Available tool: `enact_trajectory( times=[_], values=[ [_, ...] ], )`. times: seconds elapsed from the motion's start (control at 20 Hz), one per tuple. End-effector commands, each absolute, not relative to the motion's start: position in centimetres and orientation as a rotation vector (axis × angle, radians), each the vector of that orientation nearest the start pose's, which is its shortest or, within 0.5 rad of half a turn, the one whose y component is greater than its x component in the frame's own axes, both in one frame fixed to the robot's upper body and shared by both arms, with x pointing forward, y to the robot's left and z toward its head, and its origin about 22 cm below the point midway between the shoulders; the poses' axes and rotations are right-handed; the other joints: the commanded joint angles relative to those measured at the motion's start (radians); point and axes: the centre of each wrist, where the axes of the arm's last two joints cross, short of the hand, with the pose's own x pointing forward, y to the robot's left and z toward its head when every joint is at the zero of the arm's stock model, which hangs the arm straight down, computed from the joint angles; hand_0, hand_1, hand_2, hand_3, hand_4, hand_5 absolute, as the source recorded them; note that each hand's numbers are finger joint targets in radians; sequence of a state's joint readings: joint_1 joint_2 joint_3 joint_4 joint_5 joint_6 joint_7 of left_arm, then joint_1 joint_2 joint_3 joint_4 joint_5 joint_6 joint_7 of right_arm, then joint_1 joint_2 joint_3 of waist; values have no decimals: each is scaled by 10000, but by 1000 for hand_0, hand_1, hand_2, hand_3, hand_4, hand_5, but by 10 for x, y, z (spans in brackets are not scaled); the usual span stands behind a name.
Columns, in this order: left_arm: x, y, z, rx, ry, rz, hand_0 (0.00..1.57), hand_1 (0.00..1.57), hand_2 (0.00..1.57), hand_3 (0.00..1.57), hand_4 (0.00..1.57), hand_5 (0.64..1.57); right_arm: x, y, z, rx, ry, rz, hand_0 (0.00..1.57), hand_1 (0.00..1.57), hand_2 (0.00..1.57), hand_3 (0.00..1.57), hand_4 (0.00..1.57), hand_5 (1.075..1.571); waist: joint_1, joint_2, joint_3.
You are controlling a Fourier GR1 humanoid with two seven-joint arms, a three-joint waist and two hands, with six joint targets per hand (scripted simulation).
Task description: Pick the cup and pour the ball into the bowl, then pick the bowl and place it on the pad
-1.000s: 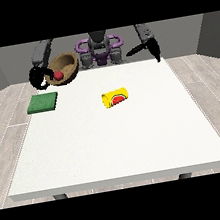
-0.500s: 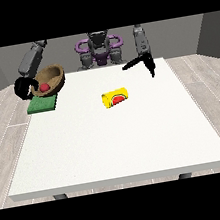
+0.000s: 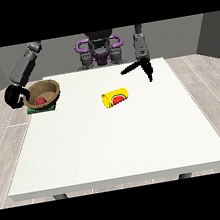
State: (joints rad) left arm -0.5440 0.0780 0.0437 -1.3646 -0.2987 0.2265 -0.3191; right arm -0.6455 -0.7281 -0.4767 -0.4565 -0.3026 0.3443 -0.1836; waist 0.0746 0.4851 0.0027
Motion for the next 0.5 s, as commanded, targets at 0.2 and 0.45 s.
enact_trajectory(
  times=[0.2, 0.45],
  values=[
    [325, 181, 119, 3458, -22759, -2730, 0, 0, 0, 0, 0, 1564, 316, -525, 101, -2527, -16204, -2596, 1571, 1571, 1571, 199, 1036, 1570, 106, 366, 1],
    [324, 181, 130, 3718, -22779, -2634, 0, 0, 0, 0, 0, 1565, 332, -517, 112, -1547, -16238, -3458, 1571, 1571, 1571, 0, 836, 1569, -30, 327, -9]
  ],
)
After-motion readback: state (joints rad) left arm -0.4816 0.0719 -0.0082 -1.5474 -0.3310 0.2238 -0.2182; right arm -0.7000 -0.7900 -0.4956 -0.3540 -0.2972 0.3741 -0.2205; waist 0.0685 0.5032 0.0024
